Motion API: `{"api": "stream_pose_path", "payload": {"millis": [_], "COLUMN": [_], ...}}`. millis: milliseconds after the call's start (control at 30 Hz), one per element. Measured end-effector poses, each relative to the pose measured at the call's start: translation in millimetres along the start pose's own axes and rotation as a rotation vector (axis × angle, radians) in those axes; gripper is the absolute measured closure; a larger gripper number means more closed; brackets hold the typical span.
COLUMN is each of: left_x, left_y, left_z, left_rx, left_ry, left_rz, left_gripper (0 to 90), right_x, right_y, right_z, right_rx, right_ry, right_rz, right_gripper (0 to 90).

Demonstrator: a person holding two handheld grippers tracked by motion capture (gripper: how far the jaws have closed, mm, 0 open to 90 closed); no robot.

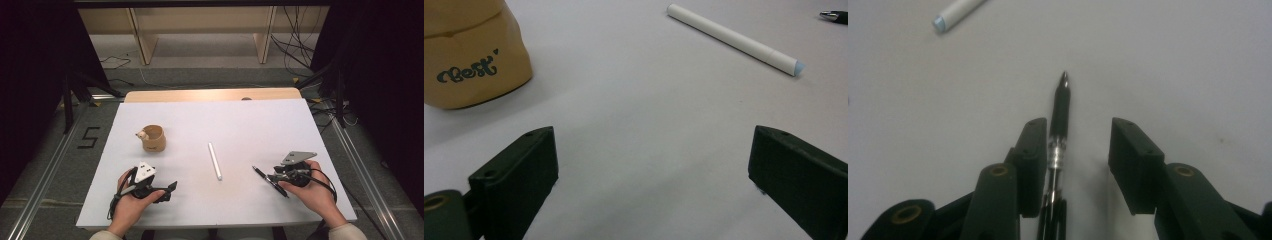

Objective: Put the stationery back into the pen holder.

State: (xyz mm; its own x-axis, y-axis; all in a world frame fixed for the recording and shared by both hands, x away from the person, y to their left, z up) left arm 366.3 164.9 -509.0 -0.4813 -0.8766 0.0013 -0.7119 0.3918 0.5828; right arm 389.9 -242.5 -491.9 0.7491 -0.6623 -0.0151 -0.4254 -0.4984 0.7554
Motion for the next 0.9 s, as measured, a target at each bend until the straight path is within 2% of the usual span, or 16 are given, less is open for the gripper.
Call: {"api": "stream_pose_path", "payload": {"millis": [233, 367, 400, 667, 700, 767, 900], "left_x": [0.5, 0.4, 0.4, 0.0, 0.2, 0.3, 0.2], "left_y": [-0.1, -0.7, -0.7, -0.7, -0.8, -0.8, -1.2], "left_z": [-0.3, -0.1, -0.1, -0.2, -0.2, -0.2, 0.0], "left_rx": [0.000, -0.001, -0.001, 0.000, 0.001, 0.000, -0.001], "left_ry": [0.001, 0.002, 0.004, 0.001, 0.003, 0.002, 0.002], "left_rz": [0.001, 0.002, 0.001, 0.001, 0.002, 0.003, 0.003], "left_gripper": [5.3, 5.3, 5.3, 5.4, 5.4, 5.4, 5.4], "right_x": [-7.4, -8.3, -8.4, -9.6, -9.6, -10.1, -10.3], "right_y": [-5.7, -8.7, -10.7, -18.3, -18.3, -20.0, -21.9], "right_z": [-3.6, -6.4, -8.0, -12.5, -12.5, -13.0, -13.3], "right_rx": [-0.130, -0.171, -0.201, -0.303, -0.303, -0.337, -0.373], "right_ry": [-0.006, -0.004, -0.005, -0.038, -0.038, -0.058, -0.064], "right_rz": [-0.033, -0.045, -0.049, -0.056, -0.056, -0.057, -0.055], "right_gripper": [60.8, 59.9, 59.9, 60.5, 60.5, 61.0, 61.5]}}
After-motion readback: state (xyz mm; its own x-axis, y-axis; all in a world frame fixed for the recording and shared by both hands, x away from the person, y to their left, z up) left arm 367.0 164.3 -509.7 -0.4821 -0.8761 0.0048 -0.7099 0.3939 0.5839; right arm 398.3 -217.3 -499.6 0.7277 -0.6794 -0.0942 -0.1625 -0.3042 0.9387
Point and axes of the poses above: each handheld gripper's, and its own axes: y roughly backward along the jaws, z roughly out of its underside, x roughly to its right, the point moved 5 cm from there along -y, roughly forward along the jaws, and after that the axes turned 4 degrees about -z, right-handed, at the moved point
